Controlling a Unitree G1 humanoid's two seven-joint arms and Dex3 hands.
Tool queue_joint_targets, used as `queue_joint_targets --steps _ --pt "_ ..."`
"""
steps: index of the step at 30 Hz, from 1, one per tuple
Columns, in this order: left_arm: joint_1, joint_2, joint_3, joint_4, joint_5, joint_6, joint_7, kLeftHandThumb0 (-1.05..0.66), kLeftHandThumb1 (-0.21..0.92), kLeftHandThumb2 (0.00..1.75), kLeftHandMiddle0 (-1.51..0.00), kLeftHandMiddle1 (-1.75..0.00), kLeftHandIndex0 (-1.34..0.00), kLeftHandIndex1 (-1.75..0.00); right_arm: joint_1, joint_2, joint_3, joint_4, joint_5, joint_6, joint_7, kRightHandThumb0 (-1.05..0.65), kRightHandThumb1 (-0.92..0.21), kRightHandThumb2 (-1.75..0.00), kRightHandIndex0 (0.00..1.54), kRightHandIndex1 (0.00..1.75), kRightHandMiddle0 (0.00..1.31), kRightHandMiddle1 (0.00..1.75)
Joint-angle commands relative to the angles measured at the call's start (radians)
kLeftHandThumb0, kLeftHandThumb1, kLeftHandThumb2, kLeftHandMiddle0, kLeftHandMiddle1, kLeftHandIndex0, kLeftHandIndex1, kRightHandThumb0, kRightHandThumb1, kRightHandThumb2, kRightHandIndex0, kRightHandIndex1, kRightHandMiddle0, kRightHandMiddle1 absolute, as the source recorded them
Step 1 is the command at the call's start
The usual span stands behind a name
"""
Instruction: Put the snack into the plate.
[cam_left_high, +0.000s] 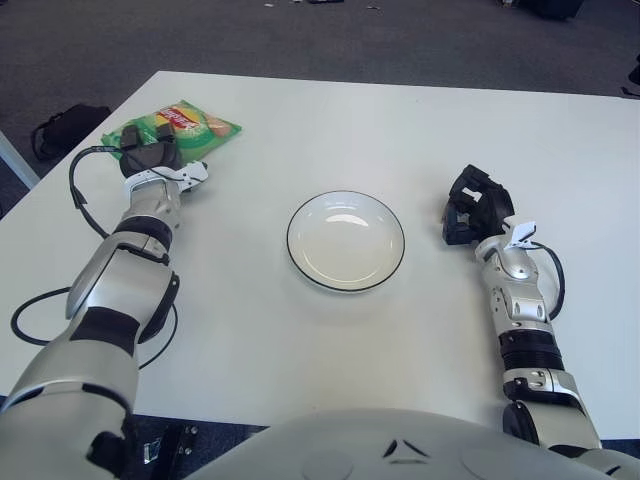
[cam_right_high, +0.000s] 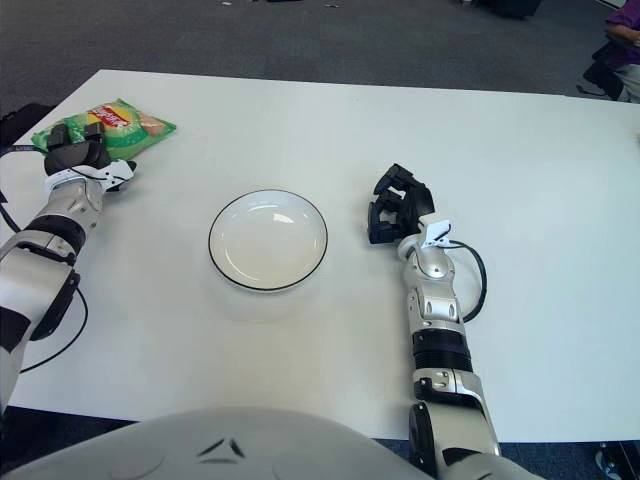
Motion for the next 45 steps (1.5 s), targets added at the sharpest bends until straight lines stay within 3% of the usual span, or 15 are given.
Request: queue_joint_targets --steps 1,6,8,11,14,17,24,34,45 --pt "0.025 0.022 -0.019 -0.052 0.009 -0.091 -0.019 -0.78 0.92 0.89 -0.02 -0.89 0.0 -0.84 0.118 0.039 0.003 0.054 0.001 0.014 -0.011 -0.01 0.07 -1.75 0.88 1.75 0.7 1.73" --pt "0.045 0.051 -0.05 -0.08 0.042 -0.177 0.03 -0.76 0.92 0.9 -0.09 -1.1 0.0 -0.99 0.119 0.041 0.003 0.046 0.004 0.019 -0.014 -0.01 0.07 -1.75 0.88 1.75 0.7 1.73" --pt "0.071 0.064 -0.053 -0.135 0.051 -0.202 0.063 -0.76 0.92 0.91 -0.12 -1.18 0.0 -1.07 0.119 0.041 0.003 0.044 0.005 0.02 -0.015 -0.34 -0.04 -1.64 1.15 1.75 0.75 1.74" --pt "0.1 0.078 -0.048 -0.19 0.053 -0.222 0.081 -0.75 0.92 0.91 -0.14 -1.23 0.0 -1.14 0.12 0.042 0.003 0.042 0.006 0.022 -0.016 -0.5 -0.09 -1.59 1.29 1.75 0.78 1.74" --pt "0.129 0.091 -0.038 -0.239 0.045 -0.24 0.068 -0.75 0.92 0.91 -0.15 -1.25 0.0 -1.18 0.119 0.042 0.004 0.04 0.006 0.025 -0.017 -0.55 -0.1 -1.58 1.33 1.75 0.79 1.75" --pt "0.166 0.11 -0.023 -0.299 0.032 -0.262 0.044 -0.75 0.92 0.9 -0.15 -1.26 0.0 -1.2 0.118 0.042 0.003 0.039 0.007 0.028 -0.018 -0.57 -0.11 -1.57 1.35 1.75 0.79 1.75" --pt "0.361 0.207 0.052 -0.604 -0.001 -0.339 0.008 -0.74 0.92 0.88 -0.19 -1.24 0.0 -1.25 0.117 0.045 0.004 0.033 0.008 0.033 -0.02 -0.58 -0.11 -1.57 1.35 1.75 0.79 1.75" --pt "0.581 0.238 0.156 -0.915 -0.014 -0.324 -0.04 -0.73 0.92 0.84 -0.28 -1.26 0.0 -1.35 0.119 0.05 0.007 0.018 0.008 0.043 -0.027 -0.58 -0.11 -1.57 1.36 1.75 0.79 1.75" --pt "0.654 0.242 0.21 -1.028 0.001 -0.348 -0.101 -0.7 0.92 0.79 -0.32 -1.3 0.0 -1.4 0.117 0.047 0.011 0.017 0.003 0.05 -0.029 -0.58 -0.11 -1.58 1.34 1.75 0.8 1.75"
